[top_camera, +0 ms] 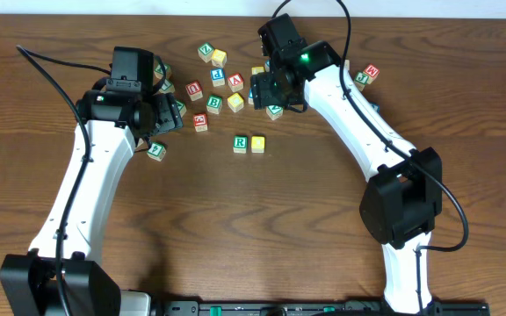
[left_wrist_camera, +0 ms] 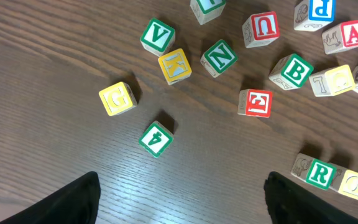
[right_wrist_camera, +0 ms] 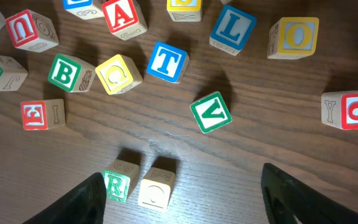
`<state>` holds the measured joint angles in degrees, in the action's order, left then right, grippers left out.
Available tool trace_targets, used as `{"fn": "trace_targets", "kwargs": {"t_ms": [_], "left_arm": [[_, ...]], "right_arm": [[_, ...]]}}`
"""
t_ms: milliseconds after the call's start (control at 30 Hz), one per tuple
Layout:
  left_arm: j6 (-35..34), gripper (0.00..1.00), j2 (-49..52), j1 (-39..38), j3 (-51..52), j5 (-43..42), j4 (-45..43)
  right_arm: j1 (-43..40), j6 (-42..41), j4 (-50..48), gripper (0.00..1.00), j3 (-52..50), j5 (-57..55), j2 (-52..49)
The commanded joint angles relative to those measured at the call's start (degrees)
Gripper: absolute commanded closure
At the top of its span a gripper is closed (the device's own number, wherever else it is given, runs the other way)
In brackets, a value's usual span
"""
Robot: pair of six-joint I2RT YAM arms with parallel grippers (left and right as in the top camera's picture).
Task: Spell out ROBOT
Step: 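Move the right gripper back over the block pile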
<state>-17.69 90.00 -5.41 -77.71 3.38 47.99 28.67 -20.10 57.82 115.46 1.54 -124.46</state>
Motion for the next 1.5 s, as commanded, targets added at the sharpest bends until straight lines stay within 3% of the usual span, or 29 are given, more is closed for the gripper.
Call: {"fn": "trace_targets", "kwargs": {"t_ms": [0, 333, 733, 1100, 1467], "left_arm": [[0.7, 0.13, -0.5, 0.2, -1.3, 0.9, 0.2], [3.1, 0.1, -0.4, 0.2, -1.3, 0.1, 0.2], [3.9, 0.1, -0.4, 5.9, -1.3, 0.3, 0.0], [3.9, 0.1, -0.4, 8.3, -1.3, 0.3, 1.1], [3.9, 0.09, -0.4, 8.3, -1.3, 0.3, 2.3]], "right_arm": [[-0.2, 0.9, 0.1, 0.25, 1.1, 0.1, 1.4], [-0.2, 0.9, -0.9, 0.25, 1.1, 1.9, 1.4], [3.8, -4.8, -17.0, 0.27, 1.1, 7.0, 0.6], [7.8, -7.2, -20.6, 0.3, 9.2, 6.3, -9.9], [8.7, -11.3, -22.1, 0.45, 11.0, 1.7, -16.7]]}}
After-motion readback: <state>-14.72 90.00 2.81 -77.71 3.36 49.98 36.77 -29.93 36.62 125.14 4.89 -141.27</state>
